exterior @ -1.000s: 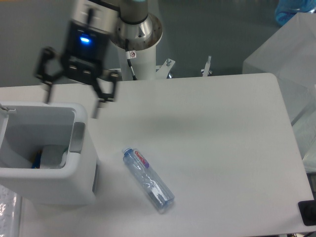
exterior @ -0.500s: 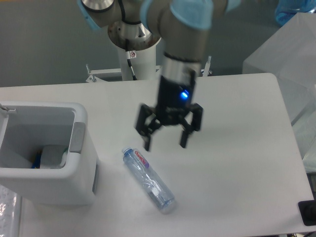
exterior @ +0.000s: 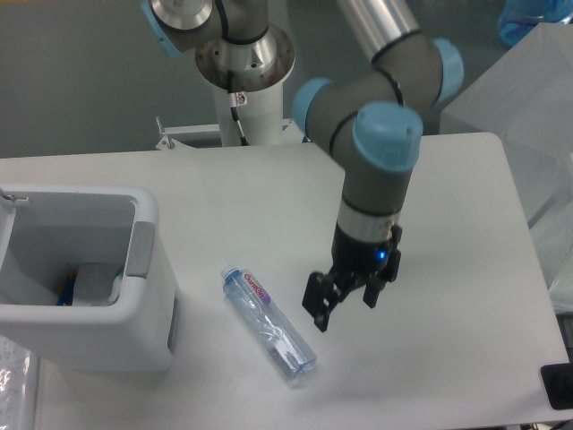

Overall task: Place the trash in the trash can
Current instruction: 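Move the gripper over the clear water bottle and lower it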

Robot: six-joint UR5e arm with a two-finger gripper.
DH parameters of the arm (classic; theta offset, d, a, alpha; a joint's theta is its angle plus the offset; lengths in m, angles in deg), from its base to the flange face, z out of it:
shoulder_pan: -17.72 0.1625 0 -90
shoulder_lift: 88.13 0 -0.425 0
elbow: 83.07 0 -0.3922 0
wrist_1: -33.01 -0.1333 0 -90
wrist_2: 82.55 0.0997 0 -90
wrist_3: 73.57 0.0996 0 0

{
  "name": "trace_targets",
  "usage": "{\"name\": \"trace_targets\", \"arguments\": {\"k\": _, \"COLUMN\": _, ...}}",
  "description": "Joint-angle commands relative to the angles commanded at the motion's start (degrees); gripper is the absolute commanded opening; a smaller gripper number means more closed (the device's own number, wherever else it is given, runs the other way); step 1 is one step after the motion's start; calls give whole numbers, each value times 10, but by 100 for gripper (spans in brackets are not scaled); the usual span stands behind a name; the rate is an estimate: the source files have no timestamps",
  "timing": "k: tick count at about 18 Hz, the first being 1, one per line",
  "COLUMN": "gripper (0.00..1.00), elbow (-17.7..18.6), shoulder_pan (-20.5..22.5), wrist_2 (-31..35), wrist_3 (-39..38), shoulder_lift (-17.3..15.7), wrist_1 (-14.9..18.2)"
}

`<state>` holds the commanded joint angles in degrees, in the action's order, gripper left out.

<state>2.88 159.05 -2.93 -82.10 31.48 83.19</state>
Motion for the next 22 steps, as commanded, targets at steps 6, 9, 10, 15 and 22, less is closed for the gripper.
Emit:
{"name": "trace_targets", "arguments": {"k": 6, "gripper": 100, "elbow": -4, "shoulder_pan": -20, "wrist_2": 4, "wrist_3": -3, "shoulder_lift": 46, "wrist_1": -1}}
{"name": "trace_targets", "arguments": {"k": 9, "gripper": 100, "elbow": -12, "shoulder_pan": -32, "wrist_2": 21, "wrist_3": -14, "shoulder_lift": 57, "wrist_1": -2}}
{"name": "trace_targets", "arguments": {"k": 10, "gripper": 100, "elbow": -13, "shoulder_pan": -33, "wrist_2": 21, "wrist_3": -17, "shoulder_lift": 62, "wrist_1": -2}}
{"name": "trace_targets", "arguments": {"k": 15, "gripper": 100, "elbow": -22, "shoulder_pan": -40, "wrist_2": 22, "wrist_3": -17, "shoulder_lift": 76, "wrist_1": -4}}
{"name": "trace_targets", "arguments": {"k": 22, "gripper": 100, "elbow": -25, "shoulder_pan": -58, "wrist_2": 45, "wrist_3": -16, "shoulder_lift": 94, "wrist_1": -4}}
